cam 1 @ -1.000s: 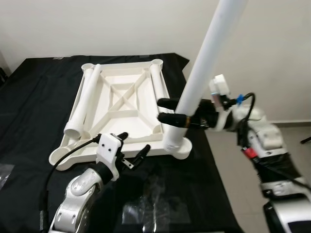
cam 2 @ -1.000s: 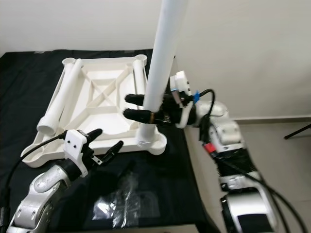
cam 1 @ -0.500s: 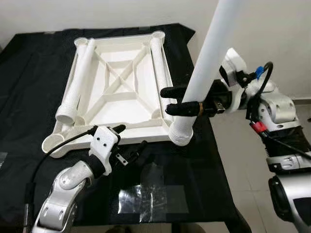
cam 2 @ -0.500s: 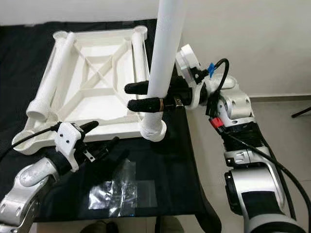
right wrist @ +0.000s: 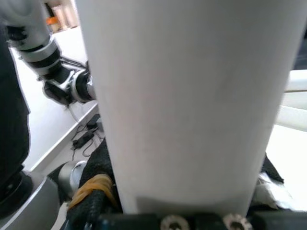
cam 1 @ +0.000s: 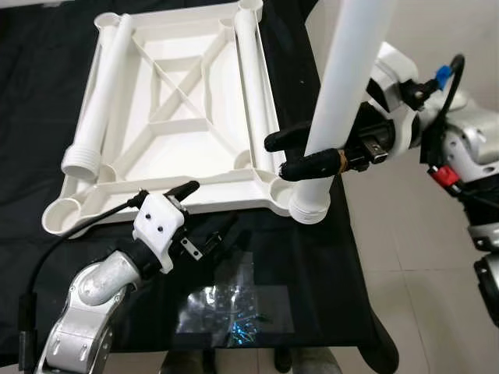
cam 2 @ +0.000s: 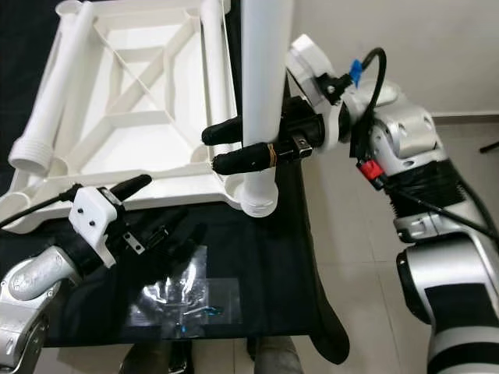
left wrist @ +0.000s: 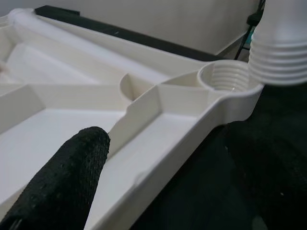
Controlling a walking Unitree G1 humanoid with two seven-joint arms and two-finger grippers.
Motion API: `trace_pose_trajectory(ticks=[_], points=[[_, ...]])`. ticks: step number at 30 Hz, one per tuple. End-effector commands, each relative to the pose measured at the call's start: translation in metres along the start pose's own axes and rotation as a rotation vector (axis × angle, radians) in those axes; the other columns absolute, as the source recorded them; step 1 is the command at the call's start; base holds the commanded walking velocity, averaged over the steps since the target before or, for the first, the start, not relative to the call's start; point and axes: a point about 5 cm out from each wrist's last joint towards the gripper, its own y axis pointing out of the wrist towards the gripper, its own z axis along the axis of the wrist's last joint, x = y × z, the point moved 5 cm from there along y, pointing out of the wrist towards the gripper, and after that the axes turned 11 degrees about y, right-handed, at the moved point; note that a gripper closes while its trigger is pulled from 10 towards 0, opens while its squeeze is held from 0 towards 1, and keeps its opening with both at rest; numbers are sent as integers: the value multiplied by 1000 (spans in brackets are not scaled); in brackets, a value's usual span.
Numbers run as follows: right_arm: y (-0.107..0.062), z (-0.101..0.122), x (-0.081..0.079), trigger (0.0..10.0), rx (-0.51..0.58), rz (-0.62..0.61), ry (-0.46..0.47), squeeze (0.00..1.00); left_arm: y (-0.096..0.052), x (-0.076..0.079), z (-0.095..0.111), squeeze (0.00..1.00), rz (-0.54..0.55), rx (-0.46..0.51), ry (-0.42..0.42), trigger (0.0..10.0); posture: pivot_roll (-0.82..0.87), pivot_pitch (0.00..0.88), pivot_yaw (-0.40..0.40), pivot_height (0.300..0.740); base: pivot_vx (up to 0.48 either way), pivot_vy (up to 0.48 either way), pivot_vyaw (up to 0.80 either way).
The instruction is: Building children table
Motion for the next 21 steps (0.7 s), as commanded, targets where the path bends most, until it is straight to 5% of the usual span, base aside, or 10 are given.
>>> trace_pose_trajectory(ticks=[1, 11, 21], points=[[7, 0, -7, 10000, -42, 59, -28, 0, -2, -3, 3, 0, 1, -4, 4, 10000, -70, 385, -15, 740, 0, 0, 0], [19, 4, 17, 10000, -23, 13, -154, 0, 2, -2, 22, 0, 3, 37, 9, 10000, -70, 405, -15, 740, 0, 0, 0], [22, -8, 24, 10000, -45, 4, -134, 0, 1, -5, 24, 0, 7, 31, 17, 10000, -66, 406, -19, 740, 0, 0, 0]])
